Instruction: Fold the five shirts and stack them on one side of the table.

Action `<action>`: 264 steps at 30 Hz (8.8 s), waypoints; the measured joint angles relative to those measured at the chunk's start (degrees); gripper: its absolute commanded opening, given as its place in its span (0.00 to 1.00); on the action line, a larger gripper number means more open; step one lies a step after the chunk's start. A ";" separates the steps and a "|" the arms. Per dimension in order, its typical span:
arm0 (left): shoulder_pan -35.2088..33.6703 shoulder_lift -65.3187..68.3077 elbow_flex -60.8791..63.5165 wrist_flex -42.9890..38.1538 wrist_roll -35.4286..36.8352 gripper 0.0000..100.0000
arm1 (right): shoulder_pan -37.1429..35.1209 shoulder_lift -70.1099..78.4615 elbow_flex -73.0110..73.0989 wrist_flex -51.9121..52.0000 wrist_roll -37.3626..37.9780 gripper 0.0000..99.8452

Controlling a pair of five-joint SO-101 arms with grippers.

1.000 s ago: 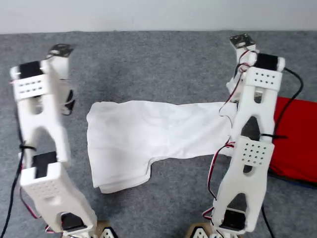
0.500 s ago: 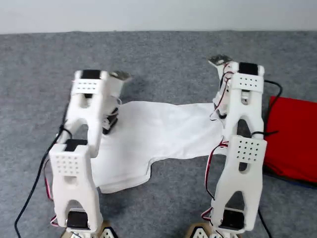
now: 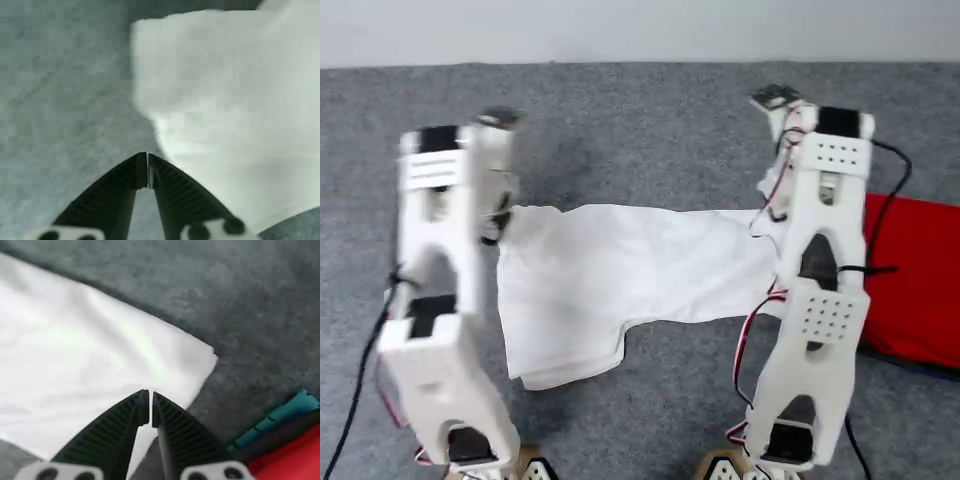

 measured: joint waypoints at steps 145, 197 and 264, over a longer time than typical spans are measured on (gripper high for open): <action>-49.49 -17.58 9.41 -1.32 -13.36 0.02 | -43.08 14.59 -11.87 0.00 -3.52 0.01; -45.27 -17.67 9.41 -1.32 -13.36 0.02 | -11.52 -26.29 37.98 -2.64 -11.96 0.24; -35.69 -17.67 9.41 0.26 -11.96 0.02 | -38.86 -38.59 42.20 -24.97 -18.02 0.01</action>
